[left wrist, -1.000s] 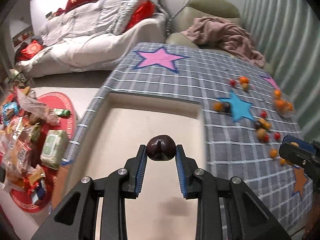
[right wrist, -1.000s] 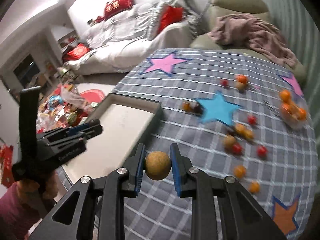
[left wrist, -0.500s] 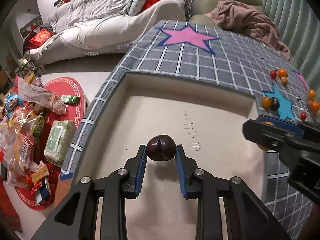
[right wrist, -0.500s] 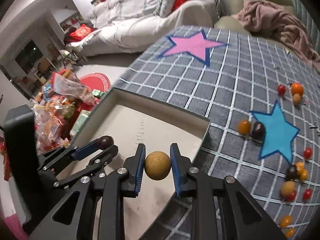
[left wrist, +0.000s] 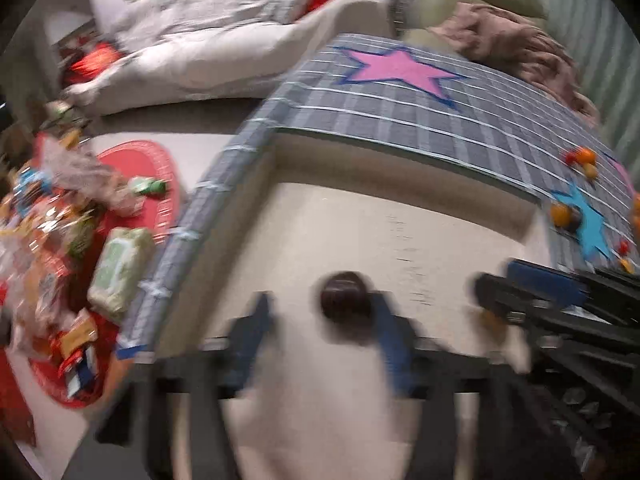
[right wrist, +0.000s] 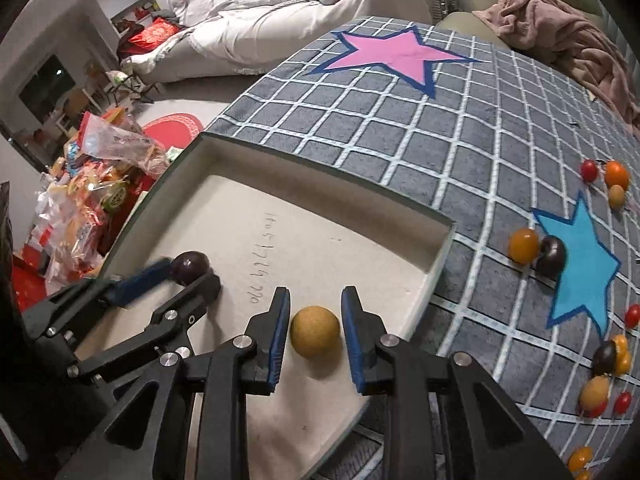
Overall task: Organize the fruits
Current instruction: 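Carry both fruits over the white tray and open both tools to drop them, then grasp the tan round fruit with the left tool while the right tool grasps an orange tomato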
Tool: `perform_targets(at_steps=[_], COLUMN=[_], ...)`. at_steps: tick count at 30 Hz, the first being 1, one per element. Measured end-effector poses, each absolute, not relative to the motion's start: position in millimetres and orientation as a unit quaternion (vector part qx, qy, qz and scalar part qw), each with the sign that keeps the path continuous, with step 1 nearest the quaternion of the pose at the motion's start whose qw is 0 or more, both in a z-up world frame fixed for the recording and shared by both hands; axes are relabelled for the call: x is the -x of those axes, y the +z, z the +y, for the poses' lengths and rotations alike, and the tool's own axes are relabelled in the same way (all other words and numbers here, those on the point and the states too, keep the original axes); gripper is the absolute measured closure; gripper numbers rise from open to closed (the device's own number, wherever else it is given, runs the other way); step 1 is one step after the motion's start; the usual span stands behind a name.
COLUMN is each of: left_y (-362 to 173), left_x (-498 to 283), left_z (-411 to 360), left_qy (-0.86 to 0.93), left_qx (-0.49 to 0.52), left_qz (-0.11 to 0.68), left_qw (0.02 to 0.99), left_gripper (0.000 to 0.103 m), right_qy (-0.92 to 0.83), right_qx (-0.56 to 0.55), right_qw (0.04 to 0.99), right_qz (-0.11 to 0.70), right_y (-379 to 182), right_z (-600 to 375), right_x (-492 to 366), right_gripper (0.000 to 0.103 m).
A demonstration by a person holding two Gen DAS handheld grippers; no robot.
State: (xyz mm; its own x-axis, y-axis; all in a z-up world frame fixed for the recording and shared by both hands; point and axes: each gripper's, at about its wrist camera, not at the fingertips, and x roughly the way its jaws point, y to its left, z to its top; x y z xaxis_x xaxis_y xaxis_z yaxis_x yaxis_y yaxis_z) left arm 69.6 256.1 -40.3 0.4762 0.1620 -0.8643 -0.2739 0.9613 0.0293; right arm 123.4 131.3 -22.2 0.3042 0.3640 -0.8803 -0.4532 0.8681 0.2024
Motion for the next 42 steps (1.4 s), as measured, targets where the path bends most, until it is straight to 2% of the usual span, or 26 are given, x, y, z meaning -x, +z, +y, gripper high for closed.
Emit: perform_targets(at_steps=[1, 3, 4, 5, 9, 26, 42], left_y=[-38, -31, -29, -27, -18, 38, 39], left_x=[-67, -60, -58, -57, -50, -13, 5], left_z=[262, 269, 271, 272, 264, 188, 80], left_qy=[0.138, 0.143, 0.144, 0.138, 0.136, 0.064, -0.015], left_qx=[0.067, 0.086, 0.089, 0.092, 0.073, 0.023, -0.043], left_qz=[0.487, 0.469, 0.465, 0.468, 0.468, 0.44, 0.453], left_qw=[0.86, 0.867, 0.869, 0.868, 0.87, 0.895, 0.89], left_gripper=[0.022, 0.022, 0.022, 0.021, 0.021, 0.021, 0.021], right_qy=[0.261, 0.271, 0.271, 0.275, 0.283, 0.252, 0.165], right_qx=[0.024, -0.002, -0.008, -0.013, -0.011, -0.022, -0.084], right_qw=[0.805, 0.803, 0.806, 0.808, 0.817, 0.842, 0.861], right_qz=[0.533, 0.531, 0.526, 0.521, 0.502, 0.476, 0.473], right_y=[-20, -14, -10, -4, 18, 61, 55], right_z=[127, 120, 119, 118, 112, 30, -111], right_x=[-124, -123, -122, -119, -107, -50, -10], right_gripper=[0.064, 0.039, 0.03, 0.015, 0.0, 0.0, 0.0])
